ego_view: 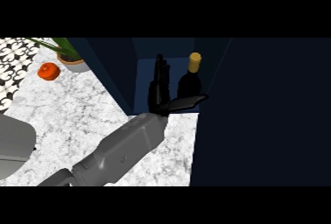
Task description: Pick up the wine, place it into the cabinet and close the cabinet
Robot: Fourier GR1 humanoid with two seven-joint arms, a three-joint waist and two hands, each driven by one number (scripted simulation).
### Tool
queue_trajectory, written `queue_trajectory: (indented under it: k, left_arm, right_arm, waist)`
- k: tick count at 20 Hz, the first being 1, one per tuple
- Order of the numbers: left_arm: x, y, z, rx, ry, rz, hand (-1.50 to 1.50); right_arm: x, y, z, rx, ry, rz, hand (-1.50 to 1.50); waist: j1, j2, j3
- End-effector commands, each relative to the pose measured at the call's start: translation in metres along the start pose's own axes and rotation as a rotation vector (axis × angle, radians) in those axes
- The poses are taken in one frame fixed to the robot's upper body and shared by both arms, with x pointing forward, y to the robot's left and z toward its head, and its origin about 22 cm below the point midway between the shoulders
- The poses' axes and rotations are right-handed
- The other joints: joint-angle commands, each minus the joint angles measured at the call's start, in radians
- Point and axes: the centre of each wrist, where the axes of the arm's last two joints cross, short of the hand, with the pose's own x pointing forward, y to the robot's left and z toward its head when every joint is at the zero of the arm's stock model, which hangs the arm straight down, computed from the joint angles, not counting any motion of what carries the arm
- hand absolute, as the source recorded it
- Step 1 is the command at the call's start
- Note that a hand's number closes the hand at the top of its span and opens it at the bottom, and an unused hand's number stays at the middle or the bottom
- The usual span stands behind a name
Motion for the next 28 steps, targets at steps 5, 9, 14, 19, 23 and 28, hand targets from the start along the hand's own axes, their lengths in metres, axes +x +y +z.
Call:
queue_trajectory:
  k: [5, 9, 14, 19, 23, 28]
  left_arm:
    - [-0.007, -0.007, 0.031, -0.023, -0.038, -0.015, -1.50]
    - [-0.012, 0.005, 0.037, -0.046, -0.039, 0.004, -1.50]
    - [0.001, 0.014, 0.049, -0.100, -0.045, -0.003, -1.50]
    - [0.003, 0.021, 0.088, -0.182, -0.029, 0.049, -1.50]
    - [0.039, 0.060, 0.074, -0.230, -0.062, 0.046, -1.50]
    - [0.057, 0.090, 0.110, -0.284, -0.032, 0.037, -1.50]
  right_arm:
    - [-0.010, -0.002, -0.004, -0.023, 0.000, 0.016, -1.50]
    - [0.003, 0.010, 0.008, -0.035, 0.012, 0.024, -1.50]
    - [0.007, -0.006, 0.000, -0.049, 0.013, 0.018, -1.50]
    - [0.002, 0.006, 0.005, -0.055, 0.009, 0.018, -1.50]
    - [-0.009, -0.008, 0.005, -0.079, 0.003, 0.064, -1.50]
    - [-0.004, -0.009, 0.019, -0.048, 0.017, 0.044, -1.50]
  waist:
    - [0.025, -0.006, 0.000]
    - [0.041, -0.010, 0.000]
    - [0.048, -0.011, 0.000]
    - [0.051, -0.012, 0.000]
    - [0.054, -0.012, 0.001]
    - [0.053, -0.013, 0.001]
